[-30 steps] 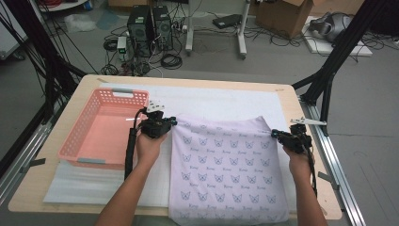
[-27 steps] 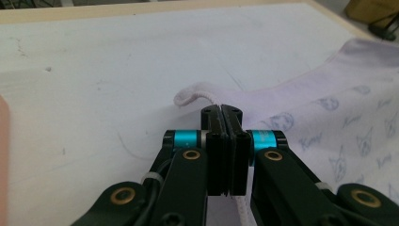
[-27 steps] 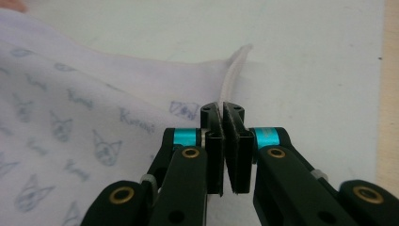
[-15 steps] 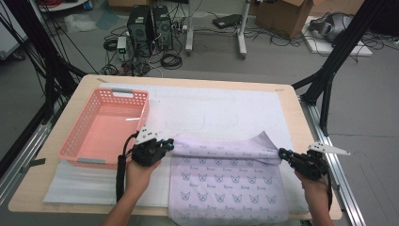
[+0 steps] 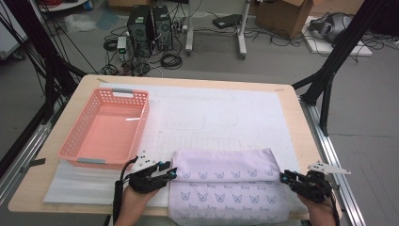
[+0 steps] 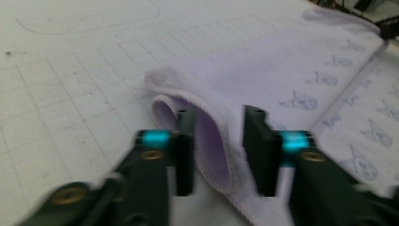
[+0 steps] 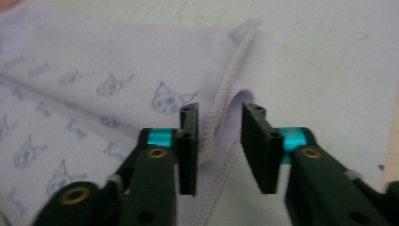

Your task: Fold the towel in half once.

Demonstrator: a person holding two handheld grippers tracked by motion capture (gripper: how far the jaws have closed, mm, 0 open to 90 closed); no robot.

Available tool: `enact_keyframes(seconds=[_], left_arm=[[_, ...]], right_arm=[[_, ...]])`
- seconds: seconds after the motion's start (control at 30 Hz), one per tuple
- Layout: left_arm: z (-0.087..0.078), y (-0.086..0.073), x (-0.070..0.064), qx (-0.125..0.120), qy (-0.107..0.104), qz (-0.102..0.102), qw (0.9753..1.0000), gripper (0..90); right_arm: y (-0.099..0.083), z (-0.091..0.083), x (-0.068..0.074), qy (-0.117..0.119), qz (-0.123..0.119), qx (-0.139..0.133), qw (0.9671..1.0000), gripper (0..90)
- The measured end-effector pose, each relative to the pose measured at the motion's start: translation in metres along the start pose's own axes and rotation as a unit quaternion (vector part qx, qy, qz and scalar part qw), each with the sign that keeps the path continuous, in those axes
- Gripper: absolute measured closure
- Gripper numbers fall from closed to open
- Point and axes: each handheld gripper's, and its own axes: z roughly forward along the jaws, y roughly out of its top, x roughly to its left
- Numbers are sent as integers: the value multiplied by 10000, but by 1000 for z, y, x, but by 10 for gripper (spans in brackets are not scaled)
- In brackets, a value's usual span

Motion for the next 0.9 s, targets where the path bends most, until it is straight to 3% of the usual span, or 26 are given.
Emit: enact_keyframes(seconds=[0.1,0.2,0.23,0.3,0.4,0.43,0.5,0.57,0.63,0.73,0.9], left_arm=[[9,9,9,-21,-1,-170,9999,463],[25,20,20,104,33,-304,9995,451],[31,23,24,171,-24,-410,9990,451],[45,26,31,317,80,-611,9976,449],[55,23,34,645,126,-729,9952,493],[55,23,34,617,149,-716,9954,525],[55,23,32,744,197,-596,9953,715],[53,24,27,716,211,-301,9968,820],[50,25,24,585,214,-250,9977,832],[35,28,17,217,59,-228,9995,831],[18,22,8,-120,-54,-61,9999,824]], right_arm=[[9,-3,-1,-92,60,-274,9996,572],[21,6,2,-209,29,-265,9994,544],[25,12,3,-250,-7,-208,9995,529],[34,29,3,-338,-51,-32,9994,525],[41,51,3,-537,-196,318,9979,600],[41,56,3,-571,-251,384,9973,655],[41,60,3,-584,-382,474,9964,810],[40,58,5,-568,-527,399,9962,865],[40,51,6,-562,-525,234,9968,867],[38,36,7,-428,-407,-60,9982,866],[31,17,12,-247,-247,-420,9985,866]])
